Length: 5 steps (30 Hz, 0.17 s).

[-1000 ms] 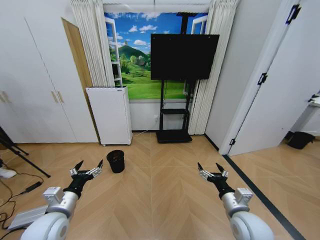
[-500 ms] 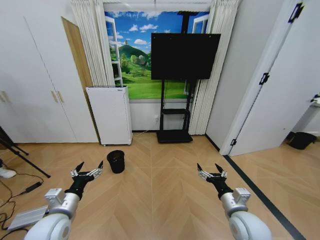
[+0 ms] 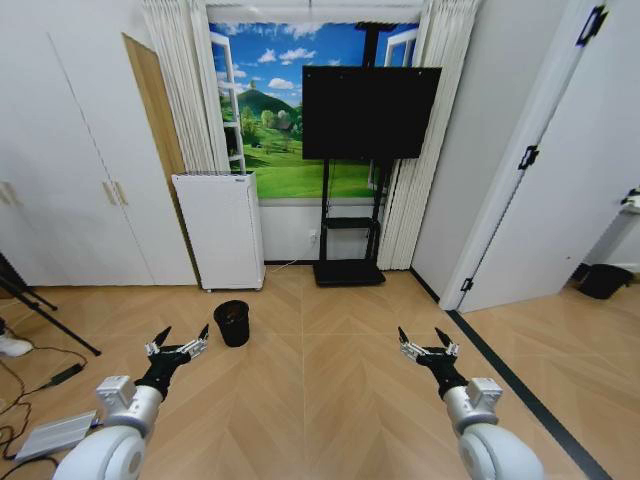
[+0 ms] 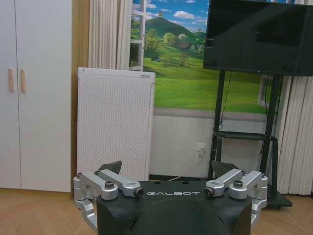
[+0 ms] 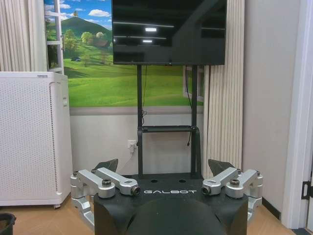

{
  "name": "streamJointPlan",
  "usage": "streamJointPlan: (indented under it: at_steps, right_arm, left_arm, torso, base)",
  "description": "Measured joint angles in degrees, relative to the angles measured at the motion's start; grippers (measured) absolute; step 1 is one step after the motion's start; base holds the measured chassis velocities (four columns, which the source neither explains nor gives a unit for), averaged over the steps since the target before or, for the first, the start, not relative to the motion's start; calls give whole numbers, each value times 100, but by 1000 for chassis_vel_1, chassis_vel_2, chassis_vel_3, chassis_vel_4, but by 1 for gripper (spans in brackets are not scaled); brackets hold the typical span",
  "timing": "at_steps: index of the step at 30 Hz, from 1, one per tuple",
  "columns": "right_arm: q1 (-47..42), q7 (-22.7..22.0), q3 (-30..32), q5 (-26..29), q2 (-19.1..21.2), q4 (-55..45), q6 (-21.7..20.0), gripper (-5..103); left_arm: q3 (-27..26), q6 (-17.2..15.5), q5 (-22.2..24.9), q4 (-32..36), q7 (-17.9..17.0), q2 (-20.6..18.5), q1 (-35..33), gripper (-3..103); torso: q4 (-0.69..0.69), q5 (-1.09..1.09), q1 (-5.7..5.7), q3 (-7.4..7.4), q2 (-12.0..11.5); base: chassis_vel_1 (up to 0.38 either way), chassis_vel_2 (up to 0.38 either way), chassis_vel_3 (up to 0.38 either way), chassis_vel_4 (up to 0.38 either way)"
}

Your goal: Pick up the trash bin and place the garbage on the floor into it.

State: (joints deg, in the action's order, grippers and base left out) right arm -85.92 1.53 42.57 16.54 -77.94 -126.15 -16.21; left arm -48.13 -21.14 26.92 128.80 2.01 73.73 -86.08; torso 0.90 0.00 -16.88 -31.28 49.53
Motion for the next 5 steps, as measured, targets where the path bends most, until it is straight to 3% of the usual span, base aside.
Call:
streamJointPlan:
  at_steps: [5]
  right_arm:
    - [1, 7, 69, 128, 39, -67, -134, 100]
  left_arm:
    - [5, -68, -4, 24, 25, -29, 1, 100]
  torso:
    - [0, 0, 0, 0, 0]
  base:
    - [0, 0, 0, 0]
